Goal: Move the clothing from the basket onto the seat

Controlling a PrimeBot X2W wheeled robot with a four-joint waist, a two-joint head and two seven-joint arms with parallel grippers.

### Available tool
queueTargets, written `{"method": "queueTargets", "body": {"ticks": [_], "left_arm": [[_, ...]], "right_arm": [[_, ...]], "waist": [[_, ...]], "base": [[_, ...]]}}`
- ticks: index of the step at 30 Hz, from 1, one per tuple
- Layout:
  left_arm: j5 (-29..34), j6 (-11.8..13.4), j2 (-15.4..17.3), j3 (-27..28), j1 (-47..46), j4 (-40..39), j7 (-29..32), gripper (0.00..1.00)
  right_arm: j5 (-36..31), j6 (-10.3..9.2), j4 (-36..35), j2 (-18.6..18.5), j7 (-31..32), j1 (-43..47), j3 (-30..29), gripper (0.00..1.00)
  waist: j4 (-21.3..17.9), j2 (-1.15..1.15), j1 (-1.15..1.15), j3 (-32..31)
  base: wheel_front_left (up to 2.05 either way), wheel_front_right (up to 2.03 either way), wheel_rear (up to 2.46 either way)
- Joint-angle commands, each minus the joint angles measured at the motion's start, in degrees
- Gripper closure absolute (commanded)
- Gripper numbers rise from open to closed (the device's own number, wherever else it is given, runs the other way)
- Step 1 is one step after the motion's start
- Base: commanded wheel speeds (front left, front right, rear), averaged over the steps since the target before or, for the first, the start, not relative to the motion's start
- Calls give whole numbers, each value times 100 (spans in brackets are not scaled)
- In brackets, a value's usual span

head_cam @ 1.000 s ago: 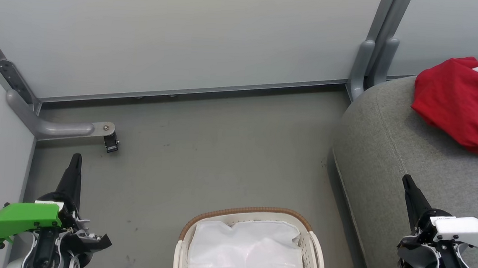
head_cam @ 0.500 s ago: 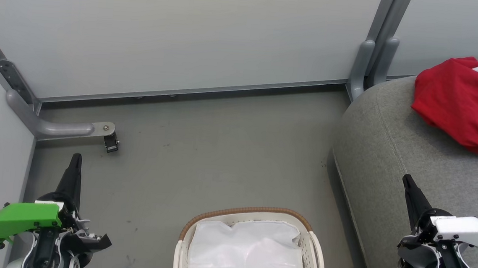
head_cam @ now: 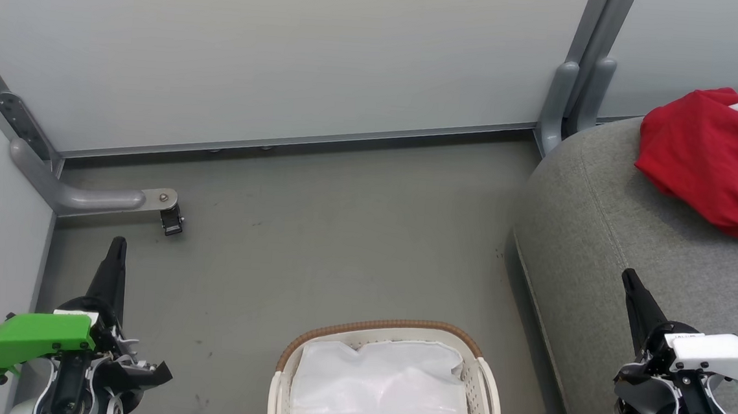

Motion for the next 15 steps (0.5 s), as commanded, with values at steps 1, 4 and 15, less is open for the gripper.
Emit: {"method": "queueTargets", "body": {"ticks": [1, 4, 15], "left_arm": [[-6, 2, 27, 7, -41, -16, 20, 100], [-6, 1, 27, 7, -41, -17, 20, 100], [-7, 2, 27, 6, -40, -18, 20, 100]], "right_arm": [[33, 0, -22, -43, -33, 14, 17, 100], [62, 0, -25, -60, -50, 17, 40, 100], [141, 0, -41, -129, -126, 26, 136, 100]], "waist": [[0, 0, 0, 0], [0, 0, 0, 0], [0, 0, 0, 1]], "base": [[0, 0, 0], [0, 0, 0], [0, 0, 0]]}}
